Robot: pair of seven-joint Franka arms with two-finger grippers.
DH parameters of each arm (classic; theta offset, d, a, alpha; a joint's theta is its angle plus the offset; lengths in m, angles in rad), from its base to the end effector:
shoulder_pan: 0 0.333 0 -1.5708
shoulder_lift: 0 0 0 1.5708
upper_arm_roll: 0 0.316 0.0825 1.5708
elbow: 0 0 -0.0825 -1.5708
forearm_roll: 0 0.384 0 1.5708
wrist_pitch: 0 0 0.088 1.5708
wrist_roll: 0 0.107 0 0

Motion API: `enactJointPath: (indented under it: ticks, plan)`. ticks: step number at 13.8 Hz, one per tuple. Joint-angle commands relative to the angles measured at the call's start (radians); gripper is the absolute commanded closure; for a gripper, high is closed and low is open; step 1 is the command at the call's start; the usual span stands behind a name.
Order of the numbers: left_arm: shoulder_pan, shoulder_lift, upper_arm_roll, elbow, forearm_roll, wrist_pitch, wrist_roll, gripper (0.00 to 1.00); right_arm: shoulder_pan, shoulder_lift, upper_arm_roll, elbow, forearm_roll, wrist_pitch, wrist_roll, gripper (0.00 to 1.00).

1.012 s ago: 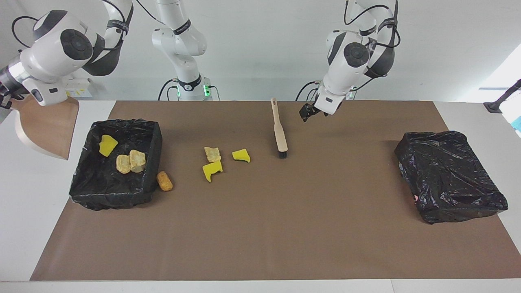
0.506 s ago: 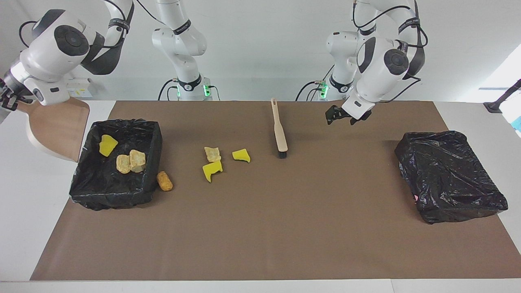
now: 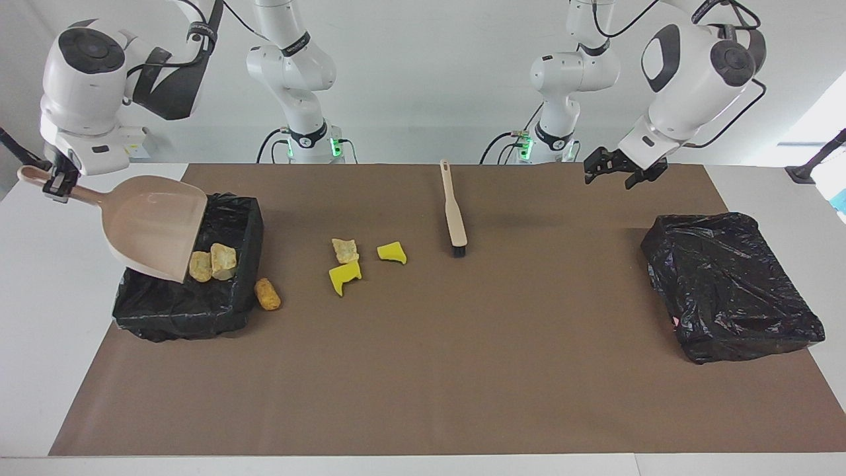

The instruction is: Sweep and dump trash in bin

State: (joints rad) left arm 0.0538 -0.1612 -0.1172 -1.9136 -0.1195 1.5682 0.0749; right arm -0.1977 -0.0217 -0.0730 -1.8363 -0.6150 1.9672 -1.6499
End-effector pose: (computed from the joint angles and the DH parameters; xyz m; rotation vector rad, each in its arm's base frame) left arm 0.4886 -0.0471 0.5486 3.0213 -0.1879 -0.2799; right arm 0.5433 -0.1899 0.5571 1.8570 1.8720 -0.5330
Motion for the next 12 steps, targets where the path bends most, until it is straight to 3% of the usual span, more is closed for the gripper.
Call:
enactJointPath:
  ticks: [1, 3, 6, 9, 12]
  plan:
    - [0.046, 0.017, -0.007, 0.126, 0.041, -0.079, 0.019, 0.0, 0.049, -0.009, 0.005, -0.015, 0.073, -0.005, 0.088, 1.0]
    - [0.047, 0.043, -0.004, 0.201, 0.073, -0.073, 0.051, 0.0, 0.125, -0.009, 0.007, -0.015, 0.087, -0.013, 0.193, 1.0]
    - [0.049, 0.107, -0.006, 0.332, 0.073, -0.082, 0.051, 0.0, 0.214, -0.01, 0.007, -0.015, 0.161, -0.048, 0.547, 1.0]
    - [0.044, 0.092, -0.007, 0.318, 0.073, -0.112, 0.046, 0.0, 0.319, -0.006, 0.007, -0.011, 0.236, -0.068, 0.778, 1.0]
    - [0.041, 0.092, -0.006, 0.318, 0.073, -0.105, 0.051, 0.0, 0.397, 0.064, 0.009, -0.002, 0.311, -0.068, 1.152, 1.0]
